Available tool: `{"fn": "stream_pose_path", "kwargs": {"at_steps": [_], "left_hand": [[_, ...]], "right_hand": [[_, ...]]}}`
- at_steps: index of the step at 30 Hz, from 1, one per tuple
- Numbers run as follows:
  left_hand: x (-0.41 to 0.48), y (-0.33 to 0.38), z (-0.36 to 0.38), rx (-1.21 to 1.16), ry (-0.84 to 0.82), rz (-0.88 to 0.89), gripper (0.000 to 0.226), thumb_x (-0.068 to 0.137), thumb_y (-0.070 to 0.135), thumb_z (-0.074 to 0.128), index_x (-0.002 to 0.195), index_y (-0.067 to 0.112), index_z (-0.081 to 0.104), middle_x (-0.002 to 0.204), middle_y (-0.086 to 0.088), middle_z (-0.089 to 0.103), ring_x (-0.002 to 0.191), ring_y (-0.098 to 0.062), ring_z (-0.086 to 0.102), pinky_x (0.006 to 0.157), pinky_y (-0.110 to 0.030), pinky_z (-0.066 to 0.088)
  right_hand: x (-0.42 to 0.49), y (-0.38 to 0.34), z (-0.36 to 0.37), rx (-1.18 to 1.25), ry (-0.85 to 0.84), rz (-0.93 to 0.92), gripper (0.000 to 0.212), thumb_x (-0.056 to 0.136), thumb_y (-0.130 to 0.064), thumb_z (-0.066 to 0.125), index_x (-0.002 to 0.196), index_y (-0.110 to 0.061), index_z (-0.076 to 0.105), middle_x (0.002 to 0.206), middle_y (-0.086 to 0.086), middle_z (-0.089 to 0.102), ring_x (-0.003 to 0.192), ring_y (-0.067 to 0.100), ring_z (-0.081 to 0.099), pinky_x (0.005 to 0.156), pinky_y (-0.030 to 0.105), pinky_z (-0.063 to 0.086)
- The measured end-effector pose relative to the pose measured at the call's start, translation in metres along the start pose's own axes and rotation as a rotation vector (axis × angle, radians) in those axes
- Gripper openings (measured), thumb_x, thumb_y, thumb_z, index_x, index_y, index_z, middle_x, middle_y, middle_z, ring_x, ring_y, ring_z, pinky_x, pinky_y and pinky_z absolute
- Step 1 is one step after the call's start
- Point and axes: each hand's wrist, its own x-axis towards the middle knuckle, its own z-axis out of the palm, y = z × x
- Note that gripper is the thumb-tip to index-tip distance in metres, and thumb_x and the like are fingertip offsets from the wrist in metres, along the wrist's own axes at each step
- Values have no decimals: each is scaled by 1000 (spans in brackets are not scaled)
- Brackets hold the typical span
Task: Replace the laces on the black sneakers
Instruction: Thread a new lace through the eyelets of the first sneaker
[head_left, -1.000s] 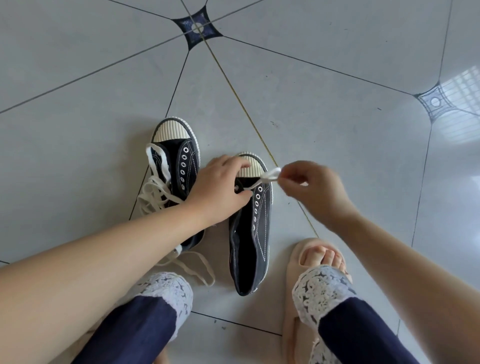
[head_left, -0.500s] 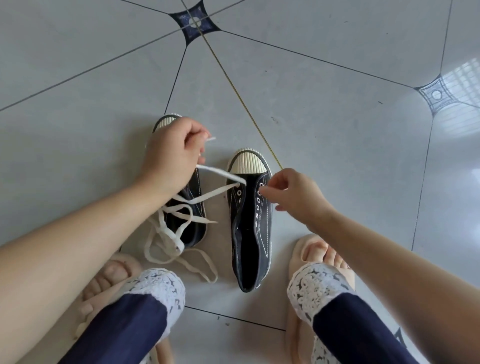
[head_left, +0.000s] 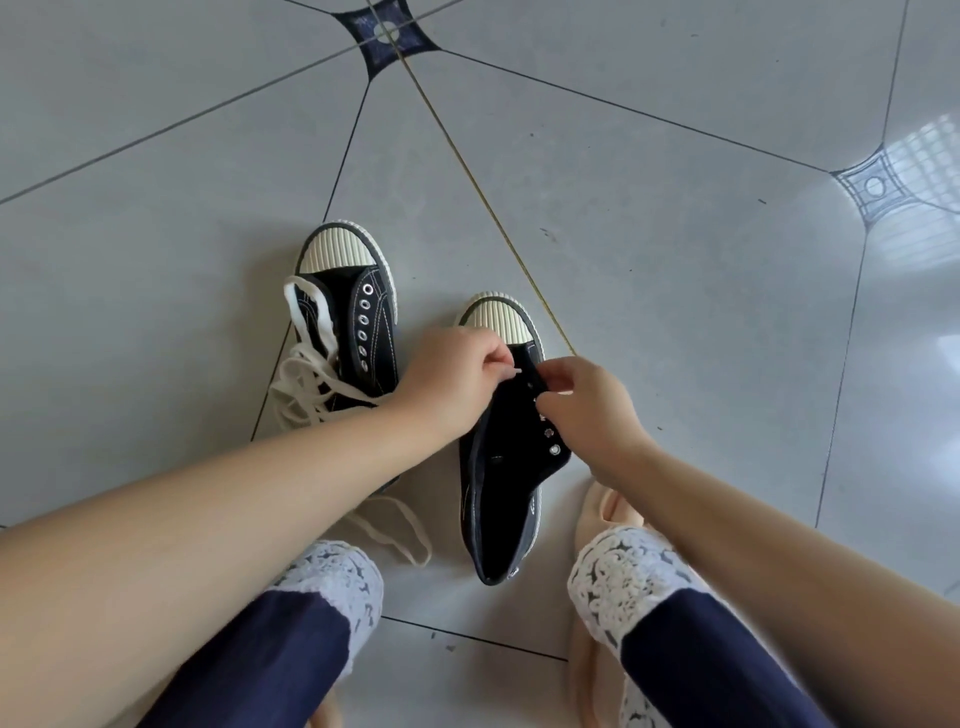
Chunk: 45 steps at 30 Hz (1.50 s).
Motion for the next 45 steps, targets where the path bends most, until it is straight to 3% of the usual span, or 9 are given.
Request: {"fn": "stream_pose_path", "kwargs": {"at_steps": [7, 11, 15, 18, 26, 32, 38, 42, 45], "left_hand": [[2, 0, 12, 54, 64, -16, 11, 84, 17, 64, 86, 8, 69, 89, 0, 52, 80, -11, 47, 67, -18, 32], [2, -2, 16, 57, 97, -35, 11, 84, 18, 63, 86, 9, 69, 92, -4, 57, 83, -15, 52, 74, -25, 40], [3, -1, 20, 104, 110, -52, 12, 85, 20, 62, 86, 11, 69, 89, 2, 49, 77, -12, 48, 67, -21, 34], [3, -1, 23, 118, 114, -67, 12, 85, 21, 62, 84, 11, 68, 88, 2, 46, 75, -11, 44, 64, -21, 30], [0, 4, 27, 82, 109, -114, 14, 88, 21, 59, 87, 11, 68, 97, -6, 57, 88, -20, 53, 76, -30, 42], [-3, 6, 31, 77, 111, -131, 16, 89, 19, 55, 84, 8, 65, 83, -5, 64, 80, -24, 58, 69, -37, 47], [-5, 6, 31, -118, 149, -204, 12, 84, 16, 64, 93, 9, 61, 75, 6, 58, 88, -20, 58, 81, -38, 46], [-5, 6, 33, -153, 165, -230, 6, 84, 13, 62, 88, 13, 58, 80, 4, 63, 87, -19, 59, 79, -38, 47], [-4, 5, 32, -168, 178, -248, 11, 83, 15, 63, 80, 18, 53, 77, 7, 62, 83, -17, 59, 76, -36, 47]], "right_hand": [[4, 6, -1, 264, -26, 88, 40, 76, 9, 45, 100, -16, 65, 92, 1, 69, 87, 22, 66, 78, 34, 55], [4, 8, -1, 404, -90, 137, 40, 75, 15, 43, 93, -15, 63, 92, 6, 68, 85, 25, 65, 72, 33, 53], [6, 9, -1, 462, -126, 168, 41, 76, 17, 42, 101, -9, 62, 94, 9, 67, 83, 25, 65, 77, 38, 55], [5, 10, -3, 494, -144, 175, 42, 76, 19, 41, 101, -7, 62, 91, 9, 67, 80, 23, 65, 73, 35, 54], [7, 10, -5, 500, -165, 180, 43, 76, 19, 41, 105, -5, 63, 92, 10, 68, 77, 21, 65, 71, 33, 53], [7, 11, -5, 523, -193, 171, 44, 76, 19, 41, 106, -5, 63, 92, 11, 68, 75, 20, 66, 66, 29, 52], [7, 12, -9, 577, -265, 172, 45, 76, 20, 39, 103, -10, 60, 90, 6, 68, 73, 17, 65, 65, 29, 55], [9, 11, -20, 595, -391, 146, 31, 88, 8, 43, 100, -14, 61, 86, 4, 70, 78, 17, 68, 64, 28, 55], [15, 7, -17, 446, -291, 110, 20, 91, -1, 48, 92, -16, 61, 84, 10, 67, 73, 18, 67, 67, 28, 57]]}}
